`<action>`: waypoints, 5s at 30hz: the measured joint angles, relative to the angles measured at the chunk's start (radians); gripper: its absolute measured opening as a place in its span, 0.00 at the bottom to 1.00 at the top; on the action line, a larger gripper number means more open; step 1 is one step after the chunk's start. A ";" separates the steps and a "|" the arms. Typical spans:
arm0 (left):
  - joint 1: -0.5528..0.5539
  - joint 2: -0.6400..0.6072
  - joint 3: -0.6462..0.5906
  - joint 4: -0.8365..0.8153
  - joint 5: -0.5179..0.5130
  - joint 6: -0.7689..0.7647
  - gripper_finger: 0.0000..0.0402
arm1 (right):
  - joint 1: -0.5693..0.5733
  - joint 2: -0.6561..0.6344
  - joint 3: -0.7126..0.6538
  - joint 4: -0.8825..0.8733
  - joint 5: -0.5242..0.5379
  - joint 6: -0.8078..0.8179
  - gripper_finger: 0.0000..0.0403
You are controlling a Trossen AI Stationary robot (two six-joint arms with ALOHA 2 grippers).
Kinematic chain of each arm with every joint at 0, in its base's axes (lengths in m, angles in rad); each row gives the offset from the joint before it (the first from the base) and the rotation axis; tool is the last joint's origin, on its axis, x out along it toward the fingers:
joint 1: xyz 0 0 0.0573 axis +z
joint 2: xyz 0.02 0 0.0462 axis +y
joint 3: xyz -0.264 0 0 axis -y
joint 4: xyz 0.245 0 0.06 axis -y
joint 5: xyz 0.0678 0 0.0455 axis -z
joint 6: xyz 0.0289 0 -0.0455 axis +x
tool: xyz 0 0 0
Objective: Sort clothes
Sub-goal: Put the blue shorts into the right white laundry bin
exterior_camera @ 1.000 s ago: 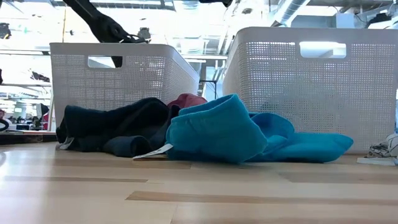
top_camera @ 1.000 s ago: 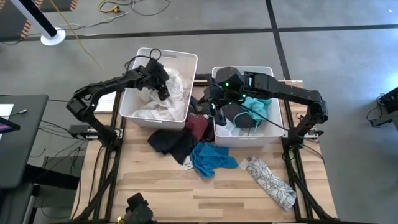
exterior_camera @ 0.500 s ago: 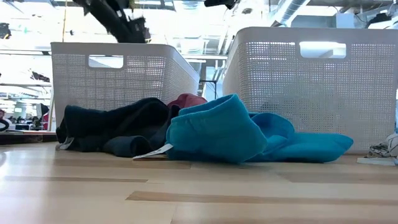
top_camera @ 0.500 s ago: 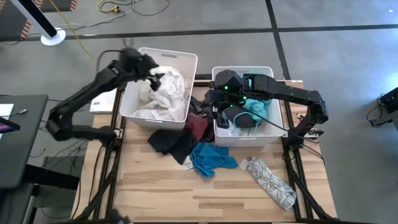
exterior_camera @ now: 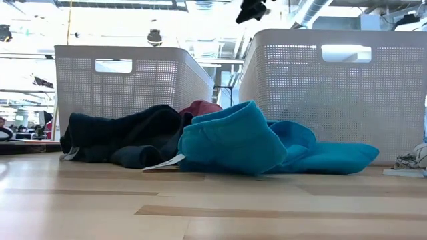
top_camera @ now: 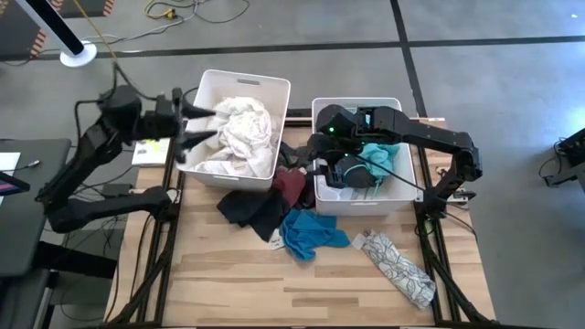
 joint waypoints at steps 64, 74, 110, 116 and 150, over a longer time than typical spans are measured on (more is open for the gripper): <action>-0.927 0.764 -0.130 0.170 -0.125 0.152 0.60 | 1.088 -0.029 -0.514 -0.202 0.304 1.695 0.55; -0.958 0.886 -0.130 0.255 -0.291 0.186 0.60 | 1.223 -0.029 -0.632 -0.160 0.342 1.987 0.55; -0.954 1.139 -0.130 0.538 -0.704 0.239 0.50 | 0.986 -0.021 -0.646 0.120 0.742 1.480 0.55; -0.955 1.138 -0.130 0.582 -0.748 0.262 0.70 | 0.967 -0.021 -0.646 0.129 0.742 1.435 0.55; -0.778 1.328 -0.102 0.650 -0.425 0.145 0.46 | 0.931 -0.021 -0.645 0.183 0.753 1.365 0.55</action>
